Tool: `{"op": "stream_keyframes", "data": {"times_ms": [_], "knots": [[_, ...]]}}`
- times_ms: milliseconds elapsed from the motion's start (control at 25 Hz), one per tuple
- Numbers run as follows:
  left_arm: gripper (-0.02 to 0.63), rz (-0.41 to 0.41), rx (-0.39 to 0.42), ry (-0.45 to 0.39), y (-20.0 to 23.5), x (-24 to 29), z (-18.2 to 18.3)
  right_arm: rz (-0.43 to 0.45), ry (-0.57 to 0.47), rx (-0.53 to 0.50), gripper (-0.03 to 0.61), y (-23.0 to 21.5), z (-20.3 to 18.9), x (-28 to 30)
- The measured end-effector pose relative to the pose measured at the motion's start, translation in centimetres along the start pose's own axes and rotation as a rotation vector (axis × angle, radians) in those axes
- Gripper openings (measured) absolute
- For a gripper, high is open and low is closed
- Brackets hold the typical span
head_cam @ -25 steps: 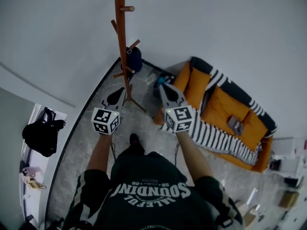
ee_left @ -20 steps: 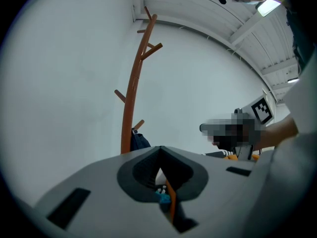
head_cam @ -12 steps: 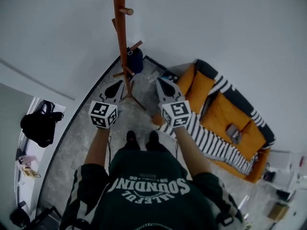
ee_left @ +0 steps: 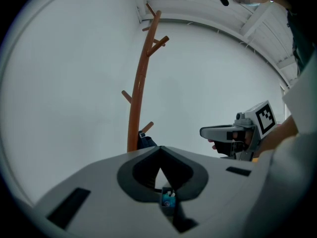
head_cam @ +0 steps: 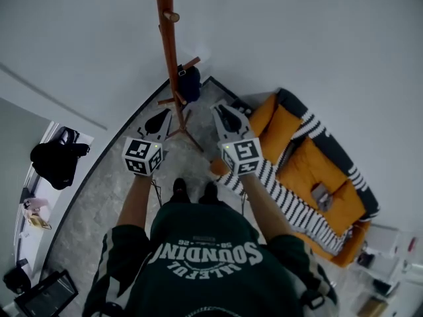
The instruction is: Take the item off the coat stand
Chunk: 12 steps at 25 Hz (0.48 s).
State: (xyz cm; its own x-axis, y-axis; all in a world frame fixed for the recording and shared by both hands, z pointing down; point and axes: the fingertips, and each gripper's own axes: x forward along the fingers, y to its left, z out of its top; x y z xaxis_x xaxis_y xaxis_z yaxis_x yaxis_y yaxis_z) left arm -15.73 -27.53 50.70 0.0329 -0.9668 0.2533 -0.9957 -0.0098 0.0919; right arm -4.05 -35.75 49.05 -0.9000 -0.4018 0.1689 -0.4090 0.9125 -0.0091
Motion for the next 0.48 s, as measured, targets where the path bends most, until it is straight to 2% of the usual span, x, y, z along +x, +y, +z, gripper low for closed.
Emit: {"op": "stream_keyframes", "data": {"times_ms": [80, 160, 480], "knots": [[0.000, 0.012, -0.003, 0.004, 0.3, -0.1, -0.1, 0.014, 0.000, 0.019, 0.094, 0.1, -0.1, 0.4], [0.000, 0.022, -0.005, 0.005, 0.5, -0.1, -0.2, 0.027, -0.002, 0.033, 0.133, 0.2, -0.2, 0.9], [0.000, 0.048, -0.022, 0.007, 0.8, 0.1, -0.4, 0.056, 0.023, 0.060, 0.167, 0.1, -1.0, 2.3]]}}
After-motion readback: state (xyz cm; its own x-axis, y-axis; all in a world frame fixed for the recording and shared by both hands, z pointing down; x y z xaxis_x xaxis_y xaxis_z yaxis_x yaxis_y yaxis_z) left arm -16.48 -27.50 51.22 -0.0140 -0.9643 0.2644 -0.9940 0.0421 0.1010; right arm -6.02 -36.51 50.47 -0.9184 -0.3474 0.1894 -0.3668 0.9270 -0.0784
